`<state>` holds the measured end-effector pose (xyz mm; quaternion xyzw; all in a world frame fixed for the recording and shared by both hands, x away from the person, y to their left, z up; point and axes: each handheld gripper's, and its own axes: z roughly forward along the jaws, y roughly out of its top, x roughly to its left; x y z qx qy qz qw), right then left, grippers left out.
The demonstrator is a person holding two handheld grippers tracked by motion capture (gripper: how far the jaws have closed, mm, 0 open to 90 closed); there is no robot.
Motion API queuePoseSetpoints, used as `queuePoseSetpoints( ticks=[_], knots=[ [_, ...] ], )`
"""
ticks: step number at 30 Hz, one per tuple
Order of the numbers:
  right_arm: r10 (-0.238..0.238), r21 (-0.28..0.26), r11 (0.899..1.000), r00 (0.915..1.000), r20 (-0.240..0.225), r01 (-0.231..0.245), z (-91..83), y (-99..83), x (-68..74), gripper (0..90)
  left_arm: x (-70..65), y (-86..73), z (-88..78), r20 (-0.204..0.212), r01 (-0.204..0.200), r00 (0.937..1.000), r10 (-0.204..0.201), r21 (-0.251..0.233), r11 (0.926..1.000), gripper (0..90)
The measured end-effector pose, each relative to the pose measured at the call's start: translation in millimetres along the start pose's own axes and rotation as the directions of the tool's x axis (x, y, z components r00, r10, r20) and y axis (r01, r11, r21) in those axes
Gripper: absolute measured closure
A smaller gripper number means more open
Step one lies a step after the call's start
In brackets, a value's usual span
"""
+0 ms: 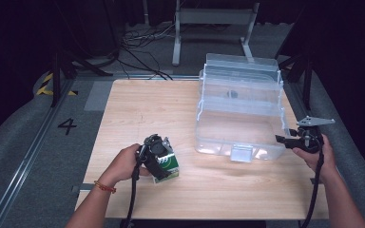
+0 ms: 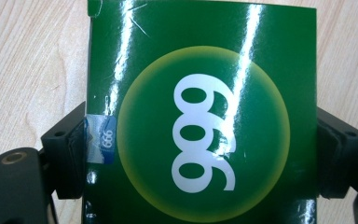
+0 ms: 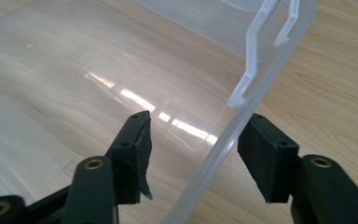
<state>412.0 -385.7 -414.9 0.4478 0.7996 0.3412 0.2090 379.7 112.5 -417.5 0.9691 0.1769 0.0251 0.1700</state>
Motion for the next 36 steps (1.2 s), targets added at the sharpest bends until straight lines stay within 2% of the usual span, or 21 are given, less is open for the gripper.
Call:
queuePoseSetpoints(
  ticks=[2,3,5,7,10,15,17,19,24,29,36],
  knots=[
    [0.010,0.023,1.000,0.9998,-0.017,-0.010,3.4,4.3,1.5,47.1,-0.7,0.1,-0.2,-0.001,-0.011,0.9999,0.011,0.009,0.9999,14.7],
    [0.006,0.035,0.999,0.9999,-0.012,-0.005,4.8,6.8,2.5,50.4,-1.5,-0.3,0.1,-0.005,-0.013,0.9999,0.013,0.008,0.9999,14.6],
    [-0.034,0.062,0.998,0.9988,0.036,0.031,10.9,11.5,8.3,50.9,-3.8,-0.8,0.1,-0.011,-0.023,0.9997,0.023,0.020,0.9995,14.3],
    [-0.053,0.067,0.997,0.9978,0.039,0.050,13.1,14.6,11.6,51.0,-5.6,-2.0,0.1,-0.016,-0.029,0.9994,0.029,0.023,0.9993,14.3],
    [-0.052,0.056,0.997,0.9982,0.031,0.050,15.6,16.0,13.2,51.0,-6.9,-4.1,-0.7,-0.017,-0.047,0.9987,0.047,0.029,0.9985,14.4],
    [-0.068,0.058,0.996,0.9975,0.021,0.066,19.0,19.8,17.7,51.8,-10.7,-8.6,-1.9,-0.017,-0.049,0.9986,0.049,0.025,0.9985,14.7],
    [-0.087,0.069,0.994,0.9959,0.023,0.086,21.2,23.0,22.9,52.1,-12.5,-11.1,-2.3,-0.015,-0.052,0.9985,0.052,0.021,0.9984,14.8],
    [-0.091,0.066,0.994,0.9958,0.013,0.090,23.5,25.3,27.5,52.1,-14.5,-12.7,-2.8,-0.018,-0.043,0.9989,0.043,0.022,0.9988,14.8],
    [-0.093,0.052,0.994,0.9956,-0.005,0.093,29.8,31.1,43.7,51.8,-18.8,-17.8,-4.2,-0.021,-0.057,0.9981,0.057,0.019,0.9982,14.8],
    [-0.131,0.064,0.989,0.9913,-0.015,0.132,34.9,37.6,56.0,51.8,-22.9,-23.3,-5.7,-0.018,-0.057,0.9982,0.057,0.013,0.9983,14.9],
    [-0.125,0.044,0.991,0.9913,-0.040,0.127,42.7,44.0,68.5,51.8,-24.3,-27.0,-5.7,-0.020,-0.056,0.9982,0.056,-0.006,0.9984,15.0]
  ],
)
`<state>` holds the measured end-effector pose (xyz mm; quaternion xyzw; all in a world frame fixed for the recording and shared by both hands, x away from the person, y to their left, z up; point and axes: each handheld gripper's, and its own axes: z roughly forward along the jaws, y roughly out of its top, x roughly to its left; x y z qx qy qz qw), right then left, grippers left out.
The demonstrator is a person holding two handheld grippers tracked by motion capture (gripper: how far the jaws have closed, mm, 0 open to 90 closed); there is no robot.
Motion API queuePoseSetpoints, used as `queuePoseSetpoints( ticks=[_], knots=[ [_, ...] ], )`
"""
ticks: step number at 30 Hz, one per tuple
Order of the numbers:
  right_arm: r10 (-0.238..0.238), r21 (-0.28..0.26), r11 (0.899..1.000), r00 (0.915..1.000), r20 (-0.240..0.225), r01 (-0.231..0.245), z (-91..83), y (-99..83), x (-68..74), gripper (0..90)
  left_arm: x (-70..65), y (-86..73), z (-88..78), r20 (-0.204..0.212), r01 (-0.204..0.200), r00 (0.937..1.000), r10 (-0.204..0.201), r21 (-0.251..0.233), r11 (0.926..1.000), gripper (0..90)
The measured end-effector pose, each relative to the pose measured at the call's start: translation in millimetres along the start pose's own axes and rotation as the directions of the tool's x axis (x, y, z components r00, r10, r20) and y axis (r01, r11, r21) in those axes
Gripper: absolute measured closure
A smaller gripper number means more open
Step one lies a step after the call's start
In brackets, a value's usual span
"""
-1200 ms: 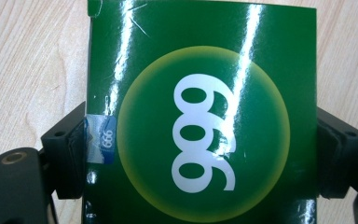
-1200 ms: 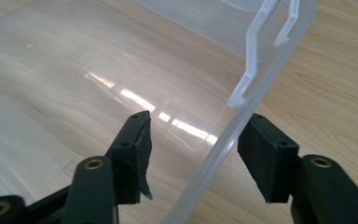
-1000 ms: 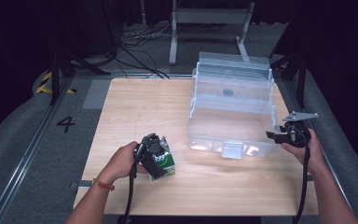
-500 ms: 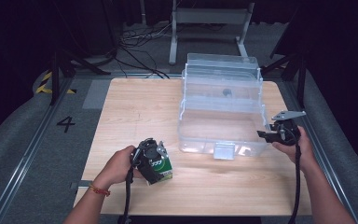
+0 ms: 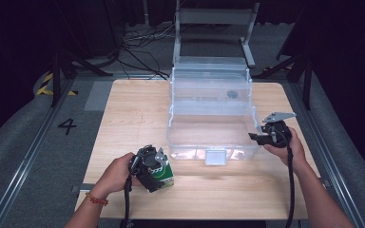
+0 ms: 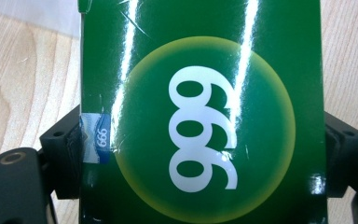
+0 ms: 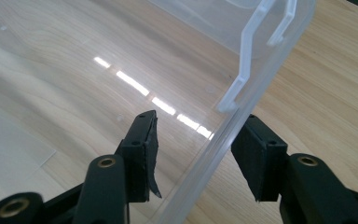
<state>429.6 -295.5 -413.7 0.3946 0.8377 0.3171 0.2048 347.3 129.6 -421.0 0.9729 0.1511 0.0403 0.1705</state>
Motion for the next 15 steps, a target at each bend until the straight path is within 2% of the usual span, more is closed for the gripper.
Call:
queuePoseSetpoints(
  ticks=[6,10,12,13,15],
  knots=[
    [-0.024,0.003,1.000,0.9996,0.017,0.024,0.9,4.5,10.8,51.3,-0.1,-1.8,0.5,-0.002,0.002,1.0000,-0.002,-0.017,0.9999,15.1],
    [0.003,-0.024,1.000,0.9999,-0.015,-0.003,-2.9,2.3,8.1,47.4,0.1,-2.4,0.5,0.001,0.003,1.0000,-0.003,-0.020,0.9998,15.2],
    [-0.012,-0.032,0.999,0.9998,-0.015,0.012,-8.2,1.5,7.1,44.8,0.3,-2.4,0.5,0.002,0.003,1.0000,-0.003,-0.020,0.9998,15.2],
    [-0.004,-0.077,0.997,0.9993,-0.036,0.001,-17.9,0.6,6.2,40.0,0.2,-2.4,0.6,0.002,0.004,1.0000,-0.004,-0.020,0.9998,15.2],
    [-0.005,-0.113,0.994,0.9993,-0.037,0.001,-29.1,-0.5,5.7,36.2,0.3,-2.4,0.7,0.002,0.001,1.0000,-0.001,-0.019,0.9998,15.2]
  ],
)
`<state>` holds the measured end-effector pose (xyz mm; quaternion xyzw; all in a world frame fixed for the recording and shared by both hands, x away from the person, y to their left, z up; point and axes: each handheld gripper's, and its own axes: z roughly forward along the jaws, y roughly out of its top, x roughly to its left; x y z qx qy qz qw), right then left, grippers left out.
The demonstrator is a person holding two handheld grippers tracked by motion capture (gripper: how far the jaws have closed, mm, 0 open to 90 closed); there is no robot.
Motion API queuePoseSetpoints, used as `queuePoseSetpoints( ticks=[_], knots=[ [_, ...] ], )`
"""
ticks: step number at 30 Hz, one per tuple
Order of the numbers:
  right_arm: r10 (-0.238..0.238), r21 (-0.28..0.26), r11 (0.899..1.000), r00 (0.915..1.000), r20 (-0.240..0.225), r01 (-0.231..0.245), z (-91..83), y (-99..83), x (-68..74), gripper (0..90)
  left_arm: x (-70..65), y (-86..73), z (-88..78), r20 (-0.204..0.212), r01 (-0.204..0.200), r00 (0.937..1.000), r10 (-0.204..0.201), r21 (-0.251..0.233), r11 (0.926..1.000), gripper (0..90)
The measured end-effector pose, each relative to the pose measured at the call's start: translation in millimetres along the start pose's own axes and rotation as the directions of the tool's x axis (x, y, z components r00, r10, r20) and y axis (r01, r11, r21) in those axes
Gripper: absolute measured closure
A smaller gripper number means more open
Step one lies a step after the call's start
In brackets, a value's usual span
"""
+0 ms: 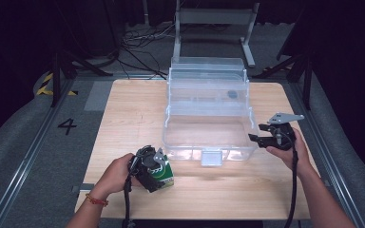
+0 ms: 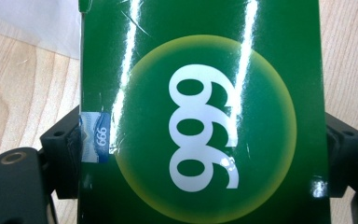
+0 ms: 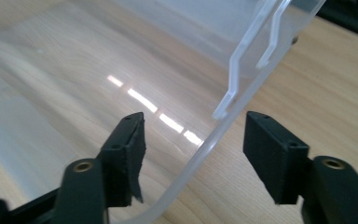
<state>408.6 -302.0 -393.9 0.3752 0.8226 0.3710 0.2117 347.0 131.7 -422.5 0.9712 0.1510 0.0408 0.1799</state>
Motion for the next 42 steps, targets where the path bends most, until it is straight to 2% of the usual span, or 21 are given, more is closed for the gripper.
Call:
queuePoseSetpoints(
  ticks=[2,4,5,6,8,9,10,11,13,15,20,22,24,25,29,33,34,39,42],
  knots=[
    [-0.015,-0.037,0.999,0.9999,0.007,0.015,-12.7,-2.2,-0.5,33.5,0.2,0.0,0.2,0.002,0.001,1.0000,-0.001,-0.001,1.0000,15.2],
    [-0.023,-0.042,0.999,0.9997,0.012,0.023,-16.9,-4.0,-0.9,32.1,0.3,0.1,0.2,0.003,0.000,1.0000,0.000,-0.001,1.0000,15.2],
    [-0.033,-0.047,0.998,0.9993,0.017,0.034,-21.9,-7.3,-1.7,30.8,0.3,0.0,0.4,0.002,-0.001,1.0000,0.001,-0.001,1.0000,15.2],
    [-0.027,-0.084,0.996,0.9996,0.007,0.027,-32.5,-19.8,-5.7,30.4,0.4,-0.3,0.5,0.002,0.000,1.0000,0.000,-0.003,1.0000,15.2],
    [-0.025,-0.078,0.997,0.9997,0.006,0.025,-34.9,-23.9,-7.0,29.9,0.4,-0.2,0.6,0.002,-0.001,1.0000,0.001,-0.002,1.0000,15.2],
    [-0.044,-0.055,0.997,0.9983,0.038,0.046,-38.4,-30.5,-7.8,28.3,0.4,-0.1,0.5,0.002,0.000,1.0000,0.000,0.000,1.0000,15.2],
    [-0.064,-0.064,0.996,0.9967,0.049,0.068,-43.7,-38.1,-8.5,28.5,0.4,0.0,0.5,0.002,-0.001,1.0000,0.001,0.001,1.0000,15.2],
    [-0.057,-0.078,0.995,0.9976,0.039,0.060,-48.8,-45.9,-10.0,28.8,0.4,-0.1,0.9,0.002,0.000,1.0000,0.000,-0.003,1.0000,15.2],
    [-0.039,-0.056,0.998,0.9988,0.029,0.041,-51.7,-58.5,-13.2,27.2,0.4,0.1,0.9,0.002,0.000,1.0000,0.000,0.000,1.0000,15.2],
    [-0.044,-0.017,0.999,0.9984,0.036,0.045,-51.2,-72.6,-15.2,26.8,0.4,0.1,1.0,0.003,0.001,1.0000,-0.001,0.000,1.0000,15.2],
    [0.026,0.049,0.998,0.9995,0.019,-0.027,-42.4,-113.0,-21.9,26.4,0.5,0.5,0.7,0.005,0.002,1.0000,-0.002,0.009,1.0000,15.2],
    [0.041,0.075,0.996,0.9987,0.029,-0.043,-36.7,-125.2,-22.3,25.5,0.4,1.1,0.5,0.001,-0.001,1.0000,0.001,0.014,0.9999,15.2],
    [0.063,0.083,0.994,0.9978,0.018,-0.065,-31.3,-134.9,-23.0,25.1,0.2,1.5,0.5,-0.001,-0.001,1.0000,0.001,0.018,0.9998,15.2],
    [0.069,0.094,0.993,0.9974,0.017,-0.071,-29.2,-137.5,-22.6,23.1,0.5,1.7,0.6,0.002,-0.002,1.0000,0.002,0.018,0.9998,15.2],
    [0.098,0.071,0.993,0.9951,0.004,-0.098,-27.3,-142.5,-22.0,21.8,0.7,1.5,0.1,0.004,-0.003,1.0000,0.003,0.018,0.9998,15.4],
    [0.099,0.047,0.994,0.9951,0.001,-0.099,-25.8,-144.5,-20.6,19.8,0.2,1.8,-0.5,0.005,-0.009,0.9999,0.009,0.014,0.9999,15.8],
    [0.100,0.045,0.994,0.9950,0.002,-0.100,-25.7,-144.7,-20.5,19.8,0.5,2.0,-0.3,0.024,-0.010,0.9997,0.009,0.015,0.9998,15.9],
    [0.113,0.047,0.992,0.9934,0.019,-0.114,-24.9,-143.9,-18.2,19.3,0.6,3.5,-1.5,0.046,-0.022,0.9987,0.020,0.027,0.9994,16.4],
    [0.115,0.047,0.992,0.9931,0.020,-0.116,-24.9,-143.8,-18.0,19.3,-1.4,4.2,-5.5,0.037,-0.034,0.9988,0.033,0.035,0.9988,16.3]
  ],
)
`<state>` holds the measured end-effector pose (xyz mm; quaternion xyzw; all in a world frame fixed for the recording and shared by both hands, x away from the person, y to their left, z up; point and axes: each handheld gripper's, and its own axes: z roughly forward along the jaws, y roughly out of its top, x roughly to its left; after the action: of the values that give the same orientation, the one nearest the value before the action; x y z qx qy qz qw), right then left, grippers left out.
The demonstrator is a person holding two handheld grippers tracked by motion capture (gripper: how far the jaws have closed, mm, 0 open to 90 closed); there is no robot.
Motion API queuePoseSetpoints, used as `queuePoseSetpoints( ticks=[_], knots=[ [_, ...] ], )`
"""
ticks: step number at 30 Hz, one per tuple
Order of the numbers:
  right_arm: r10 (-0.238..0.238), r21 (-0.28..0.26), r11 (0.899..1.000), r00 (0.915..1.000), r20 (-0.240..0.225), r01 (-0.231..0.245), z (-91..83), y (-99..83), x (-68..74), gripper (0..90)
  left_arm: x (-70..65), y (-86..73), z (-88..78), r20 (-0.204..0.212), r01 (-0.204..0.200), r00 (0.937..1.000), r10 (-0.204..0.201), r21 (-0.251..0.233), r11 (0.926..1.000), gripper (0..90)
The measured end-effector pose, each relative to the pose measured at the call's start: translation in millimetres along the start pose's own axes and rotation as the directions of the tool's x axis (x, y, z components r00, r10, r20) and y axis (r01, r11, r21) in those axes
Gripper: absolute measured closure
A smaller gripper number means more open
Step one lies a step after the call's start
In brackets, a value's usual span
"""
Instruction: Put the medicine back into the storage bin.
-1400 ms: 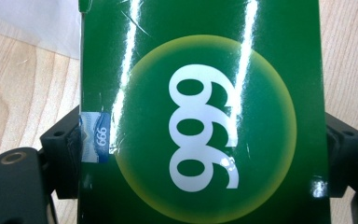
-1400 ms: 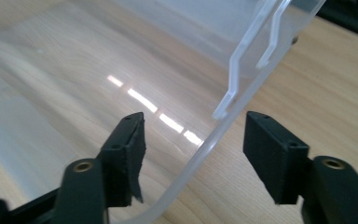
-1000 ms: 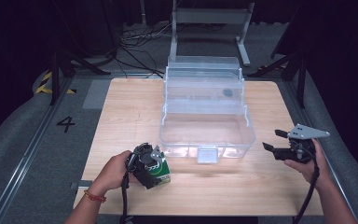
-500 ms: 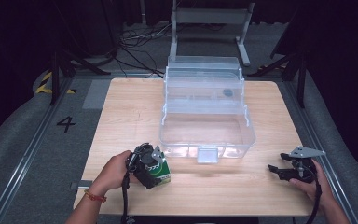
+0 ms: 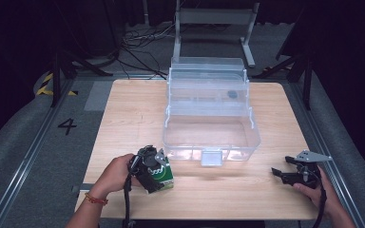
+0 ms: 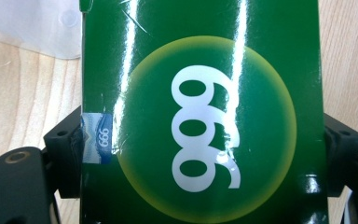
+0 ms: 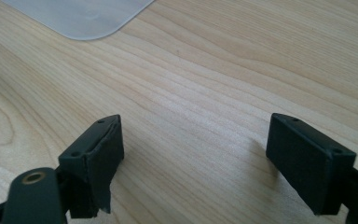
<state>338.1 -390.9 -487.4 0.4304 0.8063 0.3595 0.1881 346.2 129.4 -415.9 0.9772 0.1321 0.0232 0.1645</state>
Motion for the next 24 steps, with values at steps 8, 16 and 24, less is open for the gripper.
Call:
queuePoseSetpoints(
  ticks=[8,16,24],
  knots=[
    [-0.001,0.000,1.000,1.0000,-0.002,0.001,0.0,-0.1,-0.2,19.2,-2.2,-1.2,-19.3,-0.025,-0.014,0.9996,0.013,-0.033,0.9994,16.3],
    [-0.001,0.000,1.000,1.0000,-0.002,0.001,0.0,-0.1,-0.3,19.2,-2.7,2.5,-42.7,-0.029,-0.039,0.9989,0.037,-0.085,0.9956,16.3],
    [-0.001,0.000,1.000,1.0000,-0.003,0.001,-0.2,-0.2,-0.4,19.2,-4.6,14.2,-68.9,-0.056,-0.083,0.9954,0.077,-0.102,0.9913,16.2]
  ],
)
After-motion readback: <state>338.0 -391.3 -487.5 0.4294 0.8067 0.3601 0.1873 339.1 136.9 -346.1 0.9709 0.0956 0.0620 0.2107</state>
